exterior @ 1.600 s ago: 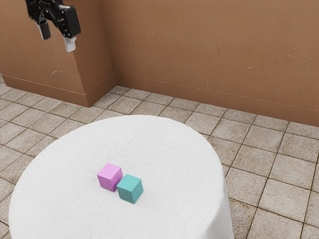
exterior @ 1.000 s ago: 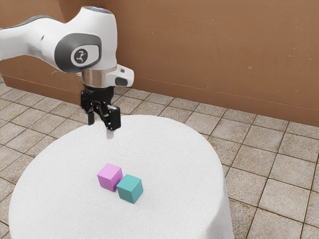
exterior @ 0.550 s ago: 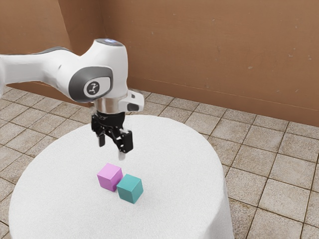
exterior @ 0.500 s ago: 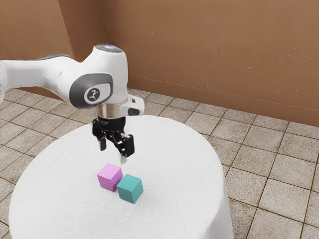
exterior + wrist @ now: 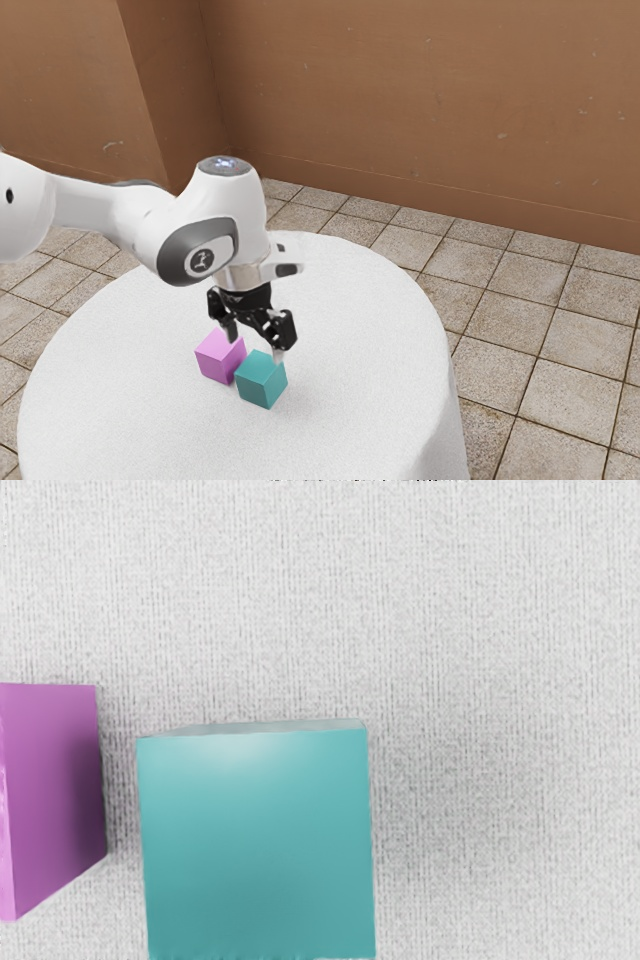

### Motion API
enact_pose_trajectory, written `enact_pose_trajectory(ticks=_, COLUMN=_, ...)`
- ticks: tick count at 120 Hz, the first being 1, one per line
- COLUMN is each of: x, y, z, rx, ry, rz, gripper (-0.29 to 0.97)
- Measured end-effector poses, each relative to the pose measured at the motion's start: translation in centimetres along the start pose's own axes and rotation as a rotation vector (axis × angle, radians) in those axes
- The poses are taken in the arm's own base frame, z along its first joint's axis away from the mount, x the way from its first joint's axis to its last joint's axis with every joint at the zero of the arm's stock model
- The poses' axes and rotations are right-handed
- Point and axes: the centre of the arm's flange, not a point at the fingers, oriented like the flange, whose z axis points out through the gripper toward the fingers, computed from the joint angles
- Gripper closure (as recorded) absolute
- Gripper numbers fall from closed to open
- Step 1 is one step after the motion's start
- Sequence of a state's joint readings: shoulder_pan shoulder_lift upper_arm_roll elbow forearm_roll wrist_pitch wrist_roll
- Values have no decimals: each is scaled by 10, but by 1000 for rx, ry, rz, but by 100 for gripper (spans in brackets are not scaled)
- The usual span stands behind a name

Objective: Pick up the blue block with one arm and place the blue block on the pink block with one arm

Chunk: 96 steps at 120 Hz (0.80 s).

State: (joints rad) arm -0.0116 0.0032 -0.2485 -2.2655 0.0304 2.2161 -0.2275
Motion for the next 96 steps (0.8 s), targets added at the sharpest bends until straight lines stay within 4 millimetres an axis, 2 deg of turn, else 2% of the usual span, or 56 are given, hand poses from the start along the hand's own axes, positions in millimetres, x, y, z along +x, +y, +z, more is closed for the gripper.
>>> enact_pose_trajectory(ticks=12, x=-9, y=-3, z=2, rx=2, ry=20, rz=-27, gripper=0)
enact_pose_trajectory(ticks=30, x=-17, y=-5, z=19, rx=3, ry=15, rz=-63, gripper=0)
enact_pose_trajectory(ticks=62, x=-10, y=-7, z=59, rx=-9, ry=-29, rz=-113, gripper=0)
enact_pose_trajectory(ticks=75, x=-4, y=-12, z=64, rx=-13, ry=-29, rz=-137, gripper=0)
enact_pose_trajectory(ticks=96, x=8, y=-9, z=66, rx=-20, ry=-21, rz=-147, gripper=0)
